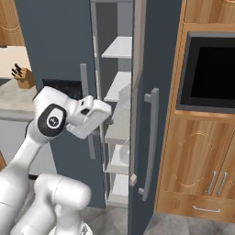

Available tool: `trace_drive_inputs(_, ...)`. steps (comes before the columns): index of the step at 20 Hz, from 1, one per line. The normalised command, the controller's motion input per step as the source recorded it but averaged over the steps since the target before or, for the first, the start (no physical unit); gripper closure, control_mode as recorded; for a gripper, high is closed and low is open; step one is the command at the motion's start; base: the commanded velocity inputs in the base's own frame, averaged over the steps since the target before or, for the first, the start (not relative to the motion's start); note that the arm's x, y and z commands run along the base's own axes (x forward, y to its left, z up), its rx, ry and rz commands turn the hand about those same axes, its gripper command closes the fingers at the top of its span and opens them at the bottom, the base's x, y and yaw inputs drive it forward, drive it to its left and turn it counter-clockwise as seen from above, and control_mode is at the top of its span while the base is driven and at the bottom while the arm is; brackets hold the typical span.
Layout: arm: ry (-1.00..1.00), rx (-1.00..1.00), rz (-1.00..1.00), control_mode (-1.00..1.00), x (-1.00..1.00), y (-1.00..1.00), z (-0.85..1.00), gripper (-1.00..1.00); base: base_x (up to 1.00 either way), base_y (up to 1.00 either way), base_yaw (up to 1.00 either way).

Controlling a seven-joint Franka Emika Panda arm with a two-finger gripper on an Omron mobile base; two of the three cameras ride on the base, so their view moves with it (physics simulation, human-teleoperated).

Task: Retrieve a lemon from the fridge and place it on the cutting board with the fish.

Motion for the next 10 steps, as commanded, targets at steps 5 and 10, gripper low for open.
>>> trace_drive_inputs(5,0.24,-0.16,0.0,-1.0,0.92,0.34,-0.21,-1.0,0.0,0.0,0.0)
trace_drive_inputs(10,0.3,0.0,0.04,-1.0,0.93,-0.37,-0.26,-1.0,0.0,0.0,0.0)
